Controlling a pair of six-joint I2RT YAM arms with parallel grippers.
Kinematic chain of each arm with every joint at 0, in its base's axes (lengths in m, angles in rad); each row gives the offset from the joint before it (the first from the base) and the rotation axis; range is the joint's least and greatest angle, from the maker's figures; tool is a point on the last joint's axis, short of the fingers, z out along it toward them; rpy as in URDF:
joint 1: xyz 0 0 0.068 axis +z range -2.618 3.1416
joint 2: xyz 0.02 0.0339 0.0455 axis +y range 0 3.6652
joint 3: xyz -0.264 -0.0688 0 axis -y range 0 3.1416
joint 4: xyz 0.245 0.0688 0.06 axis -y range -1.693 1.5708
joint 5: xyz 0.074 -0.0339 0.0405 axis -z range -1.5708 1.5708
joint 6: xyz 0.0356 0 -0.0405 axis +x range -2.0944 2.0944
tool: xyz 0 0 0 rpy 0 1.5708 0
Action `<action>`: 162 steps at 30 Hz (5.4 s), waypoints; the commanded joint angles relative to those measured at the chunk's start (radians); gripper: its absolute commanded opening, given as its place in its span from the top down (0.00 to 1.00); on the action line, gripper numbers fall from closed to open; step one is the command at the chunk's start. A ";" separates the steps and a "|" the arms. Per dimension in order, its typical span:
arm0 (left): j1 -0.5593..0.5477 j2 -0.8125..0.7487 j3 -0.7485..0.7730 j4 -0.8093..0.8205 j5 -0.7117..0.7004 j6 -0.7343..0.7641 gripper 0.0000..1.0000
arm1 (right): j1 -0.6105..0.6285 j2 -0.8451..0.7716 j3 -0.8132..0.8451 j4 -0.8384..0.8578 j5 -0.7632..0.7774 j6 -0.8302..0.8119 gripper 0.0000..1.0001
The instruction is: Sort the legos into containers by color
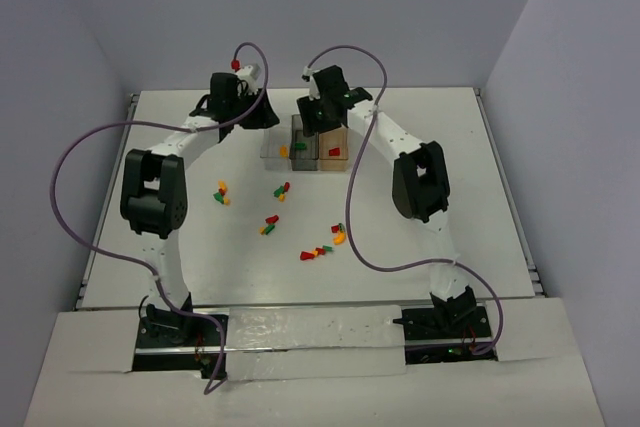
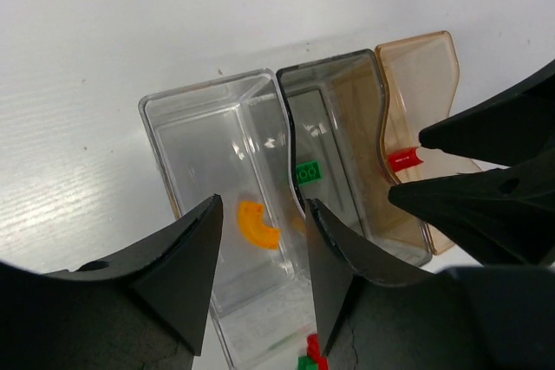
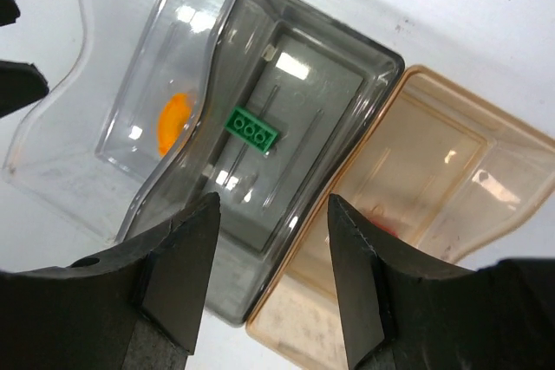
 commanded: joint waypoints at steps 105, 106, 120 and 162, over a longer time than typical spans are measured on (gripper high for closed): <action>0.070 -0.697 -0.649 0.138 0.585 -0.196 0.49 | 0.071 -0.613 -0.517 -0.139 0.016 0.188 1.00; 0.063 -0.696 -0.652 0.145 0.584 -0.213 0.49 | 0.072 -0.609 -0.510 -0.128 0.020 0.195 1.00; -0.093 -0.563 -0.590 0.271 0.549 -0.323 0.56 | 0.146 -0.632 -0.538 -0.029 0.037 0.225 1.00; -0.180 -0.514 -0.548 0.194 0.395 -0.253 0.76 | 0.157 -0.666 -0.506 -0.031 -0.005 0.359 1.00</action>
